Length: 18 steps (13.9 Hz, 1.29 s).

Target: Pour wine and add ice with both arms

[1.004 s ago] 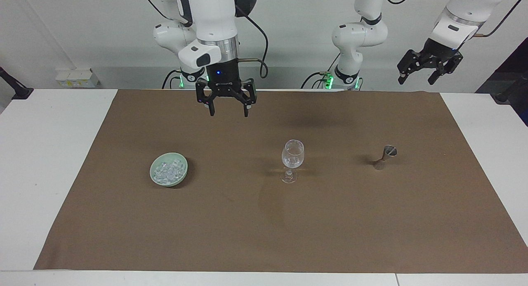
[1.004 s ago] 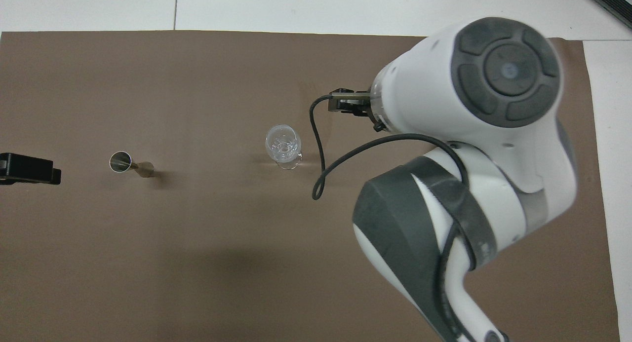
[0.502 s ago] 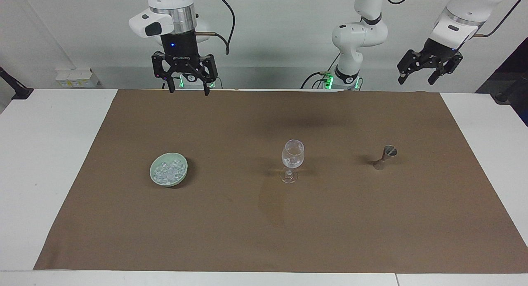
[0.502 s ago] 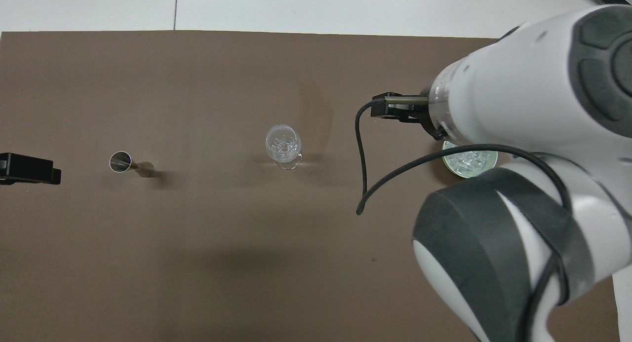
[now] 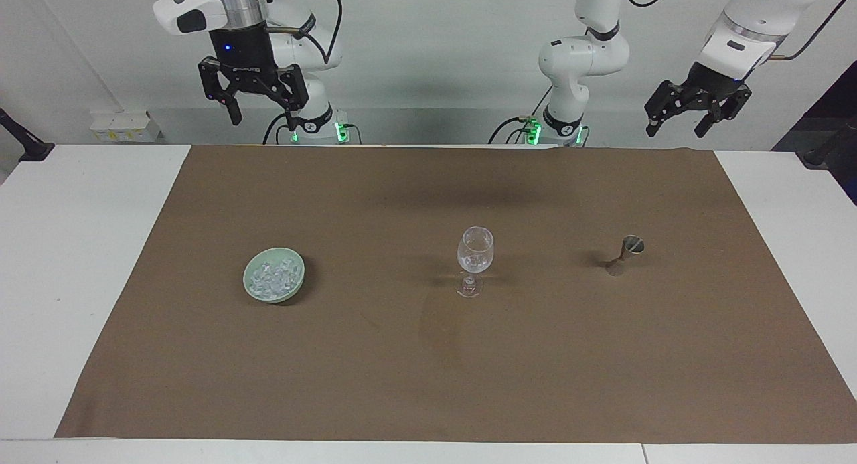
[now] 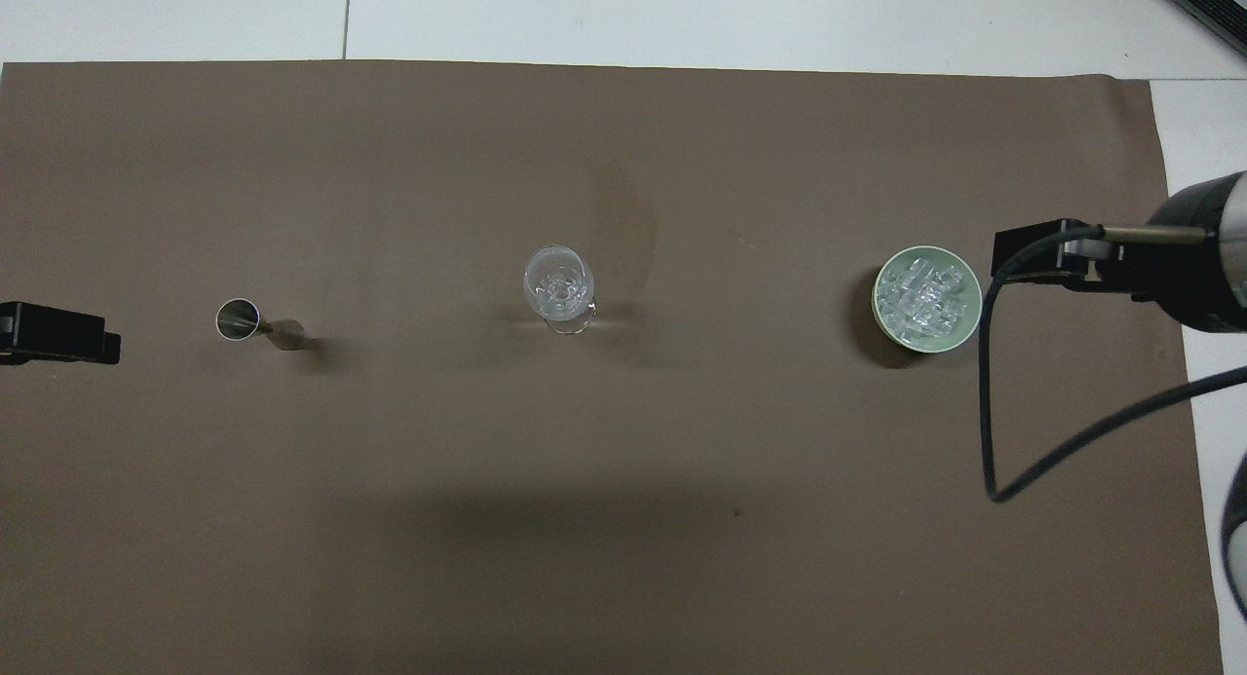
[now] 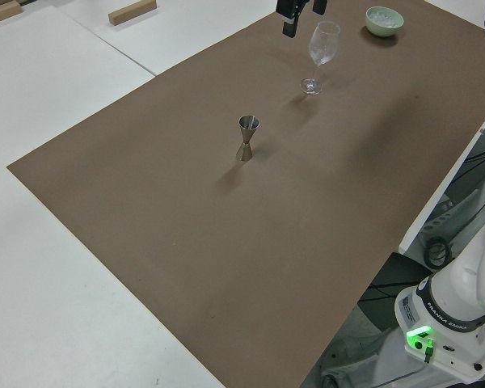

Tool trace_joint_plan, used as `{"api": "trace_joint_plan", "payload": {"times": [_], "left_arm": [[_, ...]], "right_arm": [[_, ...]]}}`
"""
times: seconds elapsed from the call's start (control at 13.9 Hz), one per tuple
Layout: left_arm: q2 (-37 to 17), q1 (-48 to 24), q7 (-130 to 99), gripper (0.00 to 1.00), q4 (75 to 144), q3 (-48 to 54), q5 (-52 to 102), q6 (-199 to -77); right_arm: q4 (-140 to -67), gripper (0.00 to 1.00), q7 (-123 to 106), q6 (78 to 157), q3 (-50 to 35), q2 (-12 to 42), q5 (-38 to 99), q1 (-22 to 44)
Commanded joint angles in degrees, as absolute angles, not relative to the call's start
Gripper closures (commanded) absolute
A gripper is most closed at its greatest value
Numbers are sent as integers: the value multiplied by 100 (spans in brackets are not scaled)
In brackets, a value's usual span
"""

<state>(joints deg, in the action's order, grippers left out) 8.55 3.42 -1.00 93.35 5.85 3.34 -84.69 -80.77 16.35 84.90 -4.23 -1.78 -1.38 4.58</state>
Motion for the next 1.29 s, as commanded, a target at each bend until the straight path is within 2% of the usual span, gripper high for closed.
{"api": "trace_joint_plan", "payload": {"times": [0.0, 1.22], "left_arm": [[888, 387, -26, 0, 9334, 598, 272, -8473], [888, 387, -26, 0, 9334, 598, 272, -8473]], "right_arm": [[-8244, 0, 1231, 8429, -510, -272, 97, 36], [-8314, 0, 993, 8262, -440, -325, 44, -115]]}}
